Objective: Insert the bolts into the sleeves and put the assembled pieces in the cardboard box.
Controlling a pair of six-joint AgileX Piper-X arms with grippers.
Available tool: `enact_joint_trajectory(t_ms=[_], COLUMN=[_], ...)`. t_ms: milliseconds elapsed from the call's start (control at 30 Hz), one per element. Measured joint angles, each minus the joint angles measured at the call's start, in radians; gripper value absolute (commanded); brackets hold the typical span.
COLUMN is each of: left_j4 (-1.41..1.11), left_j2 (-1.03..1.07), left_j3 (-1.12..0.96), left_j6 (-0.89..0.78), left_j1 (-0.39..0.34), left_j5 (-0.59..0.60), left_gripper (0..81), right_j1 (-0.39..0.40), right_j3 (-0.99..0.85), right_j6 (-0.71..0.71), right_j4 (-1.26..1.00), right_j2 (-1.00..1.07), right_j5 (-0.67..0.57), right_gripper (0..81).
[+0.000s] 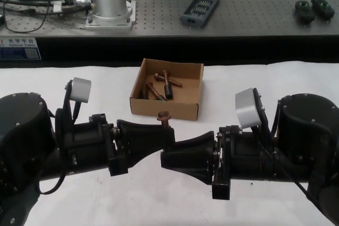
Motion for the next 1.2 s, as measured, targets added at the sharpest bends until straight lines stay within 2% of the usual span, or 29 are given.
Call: enact_joint_trajectory(t_ms=[100, 167, 233, 333, 367, 400, 467, 633, 867, 1200], left_j4=[-0.012, -0.014, -0.014, -0.01, -0.007, -0.002, 0.001, 0.001, -0.081, -0.088], left_j2=[0.0, 0.0, 0.0, 0.0, 0.0, 0.0, 0.0, 0.0, 0.0, 0.0], left_j3=[0.01, 0.012, 0.012, 0.014, 0.016, 0.016, 0.021, 0.016, -0.018, -0.032], left_j6=[-0.001, 0.028, 0.086, 0.108, 0.109, 0.108, 0.108, 0.093, -0.065, -0.136], left_j1=[0.0, 0.0, 0.0, 0.0, 0.0, 0.0, 0.0, 0.0, 0.0, 0.0], left_j5=[0.0, 0.0, -0.003, -0.062, -0.09, -0.122, -0.16, -0.17, -0.059, 0.085], left_gripper=[0.0, 5.5, 20.6, 53.3, 61.0, 62.4, 59.0, 57.3, 53.6, 53.6], right_j1=[0.0, 0.0, 0.0, 0.0, 0.0, 0.0, 0.0, 0.0, 0.0, -0.013], right_j3=[0.003, 0.003, 0.003, 0.003, 0.003, 0.003, 0.003, 0.003, 0.0, 0.0], right_j6=[0.007, 0.007, 0.007, 0.01, 0.009, 0.012, 0.012, 0.014, 0.017, 0.033], right_j4=[0.0, 0.0, 0.0, 0.0, -0.007, -0.009, -0.015, -0.015, -0.054, -0.059], right_j2=[0.0, 0.0, 0.0, 0.0, 0.0, 0.0, 0.0, 0.0, 0.0, 0.0], right_j5=[-0.002, -0.002, -0.002, -0.004, -0.008, -0.01, -0.01, -0.01, -0.039, -0.069], right_gripper=[4.9, 4.9, 4.9, 4.9, 4.9, 4.9, 4.9, 4.9, 4.9, 4.9])
